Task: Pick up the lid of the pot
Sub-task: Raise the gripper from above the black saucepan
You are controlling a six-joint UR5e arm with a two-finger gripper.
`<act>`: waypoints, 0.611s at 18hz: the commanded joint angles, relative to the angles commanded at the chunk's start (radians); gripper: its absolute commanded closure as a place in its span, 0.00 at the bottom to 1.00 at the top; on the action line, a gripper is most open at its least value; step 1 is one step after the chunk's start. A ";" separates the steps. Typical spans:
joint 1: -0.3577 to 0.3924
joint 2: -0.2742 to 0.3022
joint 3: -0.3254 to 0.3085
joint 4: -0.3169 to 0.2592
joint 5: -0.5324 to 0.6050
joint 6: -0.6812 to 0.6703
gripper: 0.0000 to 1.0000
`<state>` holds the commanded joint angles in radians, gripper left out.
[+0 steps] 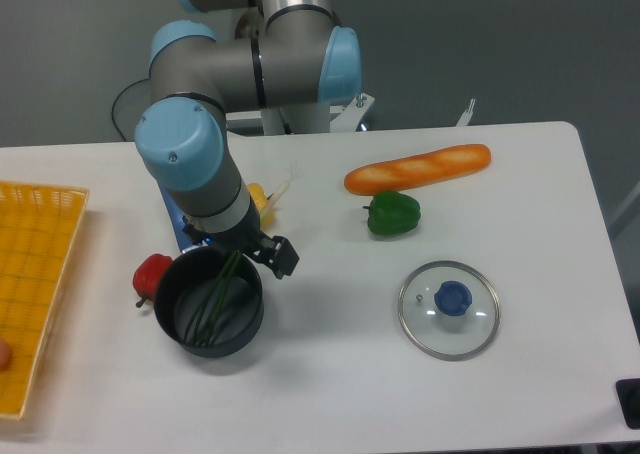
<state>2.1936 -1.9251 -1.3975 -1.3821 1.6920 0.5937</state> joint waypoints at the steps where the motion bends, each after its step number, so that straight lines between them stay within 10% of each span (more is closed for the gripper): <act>1: 0.000 0.000 0.000 -0.002 0.002 0.002 0.00; 11: 0.066 0.020 -0.018 0.055 -0.170 0.005 0.00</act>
<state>2.2595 -1.9052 -1.4158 -1.3270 1.5219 0.5983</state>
